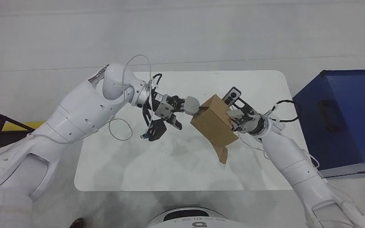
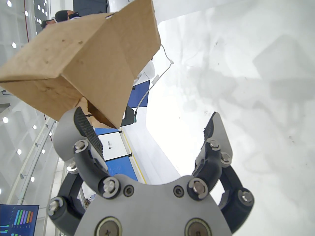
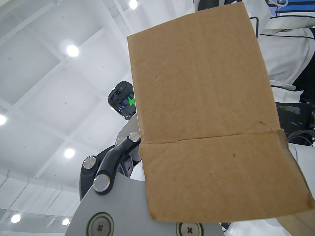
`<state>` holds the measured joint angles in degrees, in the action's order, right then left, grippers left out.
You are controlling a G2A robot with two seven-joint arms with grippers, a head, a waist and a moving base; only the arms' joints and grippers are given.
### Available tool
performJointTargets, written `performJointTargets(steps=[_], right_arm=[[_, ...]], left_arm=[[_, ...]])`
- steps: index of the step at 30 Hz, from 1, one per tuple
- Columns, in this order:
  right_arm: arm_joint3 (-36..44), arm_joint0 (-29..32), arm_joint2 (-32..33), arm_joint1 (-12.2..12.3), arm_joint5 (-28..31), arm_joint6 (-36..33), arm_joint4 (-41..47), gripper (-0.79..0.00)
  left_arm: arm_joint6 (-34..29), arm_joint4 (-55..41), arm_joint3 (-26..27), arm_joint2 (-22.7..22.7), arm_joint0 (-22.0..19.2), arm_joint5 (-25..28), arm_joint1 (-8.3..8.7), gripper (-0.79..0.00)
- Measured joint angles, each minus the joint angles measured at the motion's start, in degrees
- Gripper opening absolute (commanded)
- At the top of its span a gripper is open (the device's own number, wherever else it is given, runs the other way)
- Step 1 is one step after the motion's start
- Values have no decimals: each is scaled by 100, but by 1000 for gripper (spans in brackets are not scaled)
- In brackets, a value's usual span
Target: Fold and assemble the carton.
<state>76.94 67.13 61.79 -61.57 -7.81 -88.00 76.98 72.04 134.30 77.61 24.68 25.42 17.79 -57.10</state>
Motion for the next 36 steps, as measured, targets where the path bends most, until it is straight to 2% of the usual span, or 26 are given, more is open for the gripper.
performJointTargets(steps=[10, 17, 20, 24, 30, 36], right_arm=[[-82, 19, 70, 37, 47, 0, 183, -785], [-69, 48, 93, 54, 77, 0, 203, -785], [-75, 69, 112, 58, 135, 0, 229, -785], [-136, 90, 122, 46, 291, 0, 232, -785], [-180, 58, 57, 23, 307, 0, 131, -785], [-155, 124, 94, 31, 338, 0, 124, -785]], left_arm=[[134, 72, -18, 167, 129, -203, 54, 0], [-184, 350, -3, 78, 167, 203, 22, 0], [-179, 350, -38, -40, 142, 384, -61, 0], [68, 346, -94, -298, 48, 437, -253, 0], [282, -293, -520, -328, -91, 107, -565, 0], [388, -301, -835, -372, -148, 26, -683, 0]])
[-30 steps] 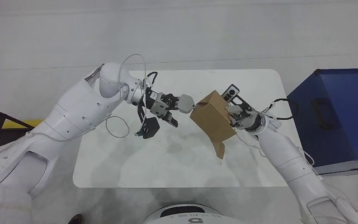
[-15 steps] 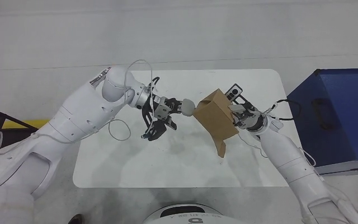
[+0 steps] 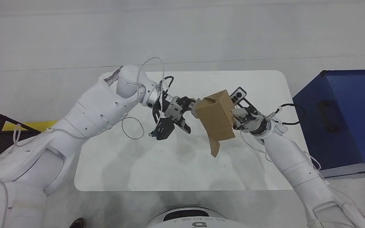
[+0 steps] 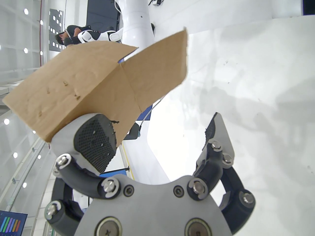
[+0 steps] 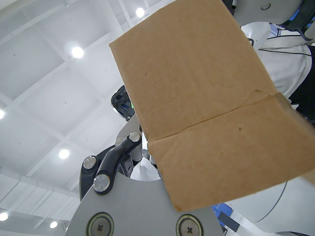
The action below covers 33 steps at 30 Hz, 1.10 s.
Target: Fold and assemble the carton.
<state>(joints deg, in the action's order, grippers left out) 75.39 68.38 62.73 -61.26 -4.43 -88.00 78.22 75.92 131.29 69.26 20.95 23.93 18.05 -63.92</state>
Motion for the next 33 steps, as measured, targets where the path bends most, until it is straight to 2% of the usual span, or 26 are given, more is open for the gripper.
performJointTargets(steps=[6, 12, 19, 22, 26, 30, 33], right_arm=[[-13, 71, 99, 18, 90, 0, 14, -785], [-9, 115, 231, 45, 59, 0, 11, -785], [-60, 100, 282, 46, -3, 0, -41, -785], [-105, 109, 317, 47, 4, 0, -70, -785], [-149, 146, 384, 53, 43, 0, -172, -785], [-207, 193, 483, 67, 166, 137, -433, -785], [-180, 208, 495, 66, 182, 254, -485, -785]], left_arm=[[115, 145, -207, -52, -6, 41, -38, 0], [609, 646, -73, -166, 0, -296, 1, 0], [1012, 702, -121, -158, 37, -639, -2, 0], [977, 347, -344, 29, 96, -707, 22, 0], [1212, -666, -611, 370, 279, -589, 90, 0], [1169, -1656, -626, 401, 429, -95, 152, 0], [1140, -1774, -659, 383, 436, -106, 154, 0]])
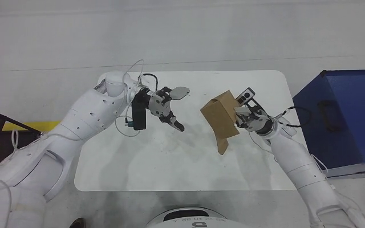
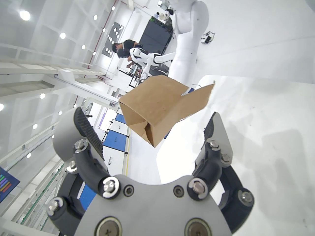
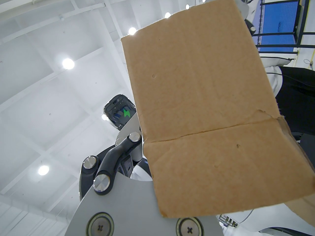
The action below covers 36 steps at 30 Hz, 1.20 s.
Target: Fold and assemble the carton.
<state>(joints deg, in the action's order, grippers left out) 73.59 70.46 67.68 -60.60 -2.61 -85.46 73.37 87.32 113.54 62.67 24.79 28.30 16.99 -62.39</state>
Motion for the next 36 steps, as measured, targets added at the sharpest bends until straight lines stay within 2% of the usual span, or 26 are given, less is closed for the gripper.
performJointTargets(steps=[5, 7, 13, 19, 27, 36], right_arm=[[0, -1, -2, 0, -3, -10, 8, -785], [18, 4, -12, -1, -13, 3, -7, -785], [397, 94, -55, 32, -140, 110, -718, -785], [572, 154, 5, 44, -189, 46, -893, -785], [573, 73, -6, 51, -449, -28, -1156, -785], [407, -130, -120, 36, -692, -210, -1380, -785]], left_arm=[[-5, 52, 10, 8, 5, -12, -1, 0], [-240, -64, 80, 66, 76, 16, -4, 0], [-848, -556, 116, 31, 105, 861, -52, 0], [-1592, -1199, 180, -546, -88, 1589, -138, 0], [-1797, -1565, 231, -1507, -621, 1797, -135, 0], [-2168, -1651, 574, -1504, -612, 2168, -20, 0]])
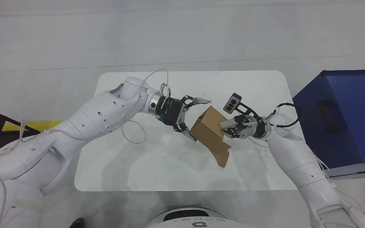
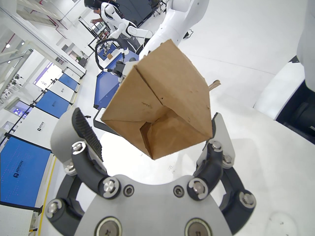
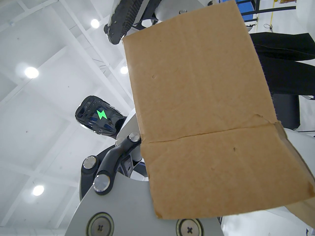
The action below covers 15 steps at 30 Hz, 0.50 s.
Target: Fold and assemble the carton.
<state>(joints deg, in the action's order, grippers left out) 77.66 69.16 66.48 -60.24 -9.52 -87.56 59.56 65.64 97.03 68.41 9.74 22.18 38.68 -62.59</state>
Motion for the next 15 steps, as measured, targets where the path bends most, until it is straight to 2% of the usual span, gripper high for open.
performJointTargets(steps=[7, 15], right_arm=[[-94, -108, -78, -25, -20, -39, -73, -785], [-78, -97, -65, -10, -7, -44, -137, -785]], left_arm=[[-353, -106, 152, 0, 31, 353, 30, 0], [-403, -179, 171, 0, 32, 403, 55, 0]])
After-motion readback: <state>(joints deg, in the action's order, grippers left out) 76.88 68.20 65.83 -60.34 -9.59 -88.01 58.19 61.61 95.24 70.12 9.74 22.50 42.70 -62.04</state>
